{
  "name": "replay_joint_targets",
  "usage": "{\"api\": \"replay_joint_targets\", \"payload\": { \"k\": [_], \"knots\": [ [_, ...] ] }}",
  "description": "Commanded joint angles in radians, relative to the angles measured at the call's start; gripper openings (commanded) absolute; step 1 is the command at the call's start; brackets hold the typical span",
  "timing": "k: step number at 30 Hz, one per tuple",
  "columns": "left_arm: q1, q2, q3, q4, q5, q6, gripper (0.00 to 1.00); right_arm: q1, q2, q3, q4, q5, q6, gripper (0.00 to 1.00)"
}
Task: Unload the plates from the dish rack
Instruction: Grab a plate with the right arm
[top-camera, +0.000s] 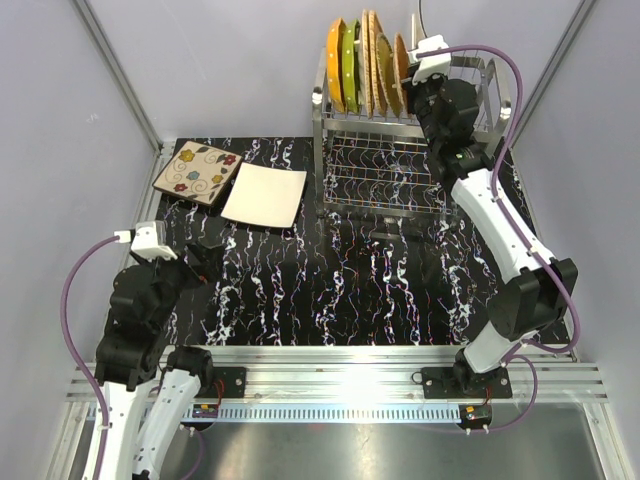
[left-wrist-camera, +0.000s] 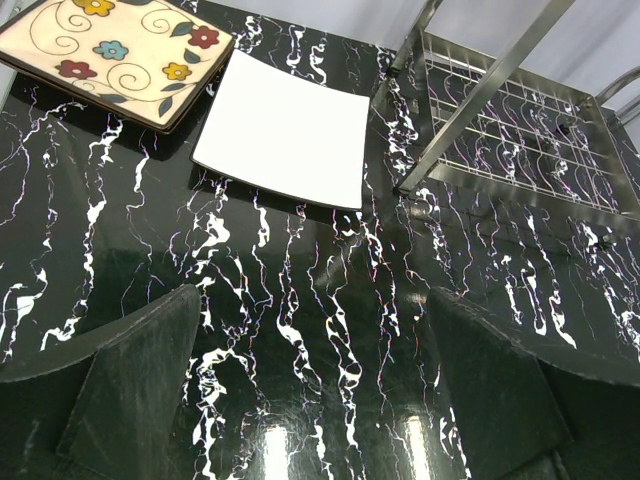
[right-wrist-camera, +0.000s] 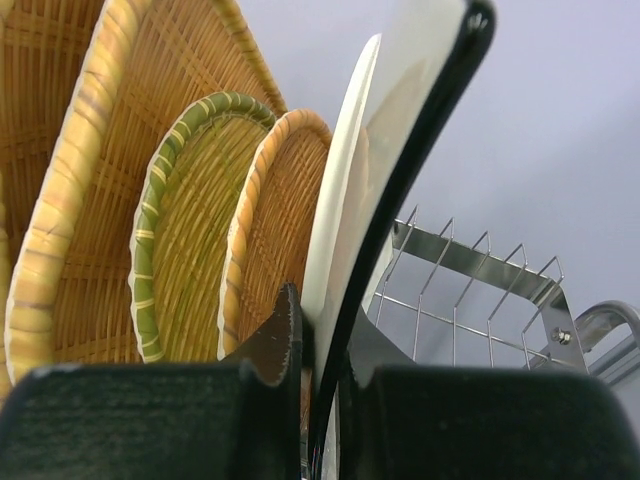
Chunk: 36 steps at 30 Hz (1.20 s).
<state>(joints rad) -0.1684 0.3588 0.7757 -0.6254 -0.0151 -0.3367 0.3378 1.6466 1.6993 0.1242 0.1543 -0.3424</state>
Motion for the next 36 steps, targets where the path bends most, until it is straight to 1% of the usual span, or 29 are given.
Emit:
{"api": "replay_joint_targets", "payload": {
  "k": [1,7,8,12,15,19,23,36],
  "knots": [
    [0.003,0.02,-0.003,0.07,0.009,0.005,0.99,0.004,-0.045,0.002,0.08,-0.096,-0.044,0.0],
    [0.001,0.031,-0.001,0.084,0.009,0.001,0.99,0.003,-0.064,0.042,0.091,-0.104,-0.018,0.0],
    [0.001,0.032,-0.003,0.087,0.032,-0.001,0.99,0.004,-0.065,0.055,0.086,-0.104,-0.007,0.0],
    [0.001,0.037,-0.001,0.098,0.04,-0.005,0.99,0.004,-0.062,0.129,0.039,-0.093,0.068,0.0],
    [0.001,0.04,-0.001,0.104,0.041,-0.008,0.99,0.004,-0.051,0.19,-0.014,-0.079,0.161,0.0],
    [0.003,0.04,0.002,0.102,0.043,-0.008,0.99,0.004,-0.039,0.266,-0.066,-0.071,0.229,0.0],
    [0.001,0.039,0.005,0.102,0.043,-0.01,0.99,0.004,-0.034,0.298,-0.074,-0.071,0.24,0.0],
    [0.001,0.042,0.014,0.115,0.063,-0.021,0.99,0.004,-0.042,0.381,-0.069,-0.071,0.203,0.0]
  ]
}}
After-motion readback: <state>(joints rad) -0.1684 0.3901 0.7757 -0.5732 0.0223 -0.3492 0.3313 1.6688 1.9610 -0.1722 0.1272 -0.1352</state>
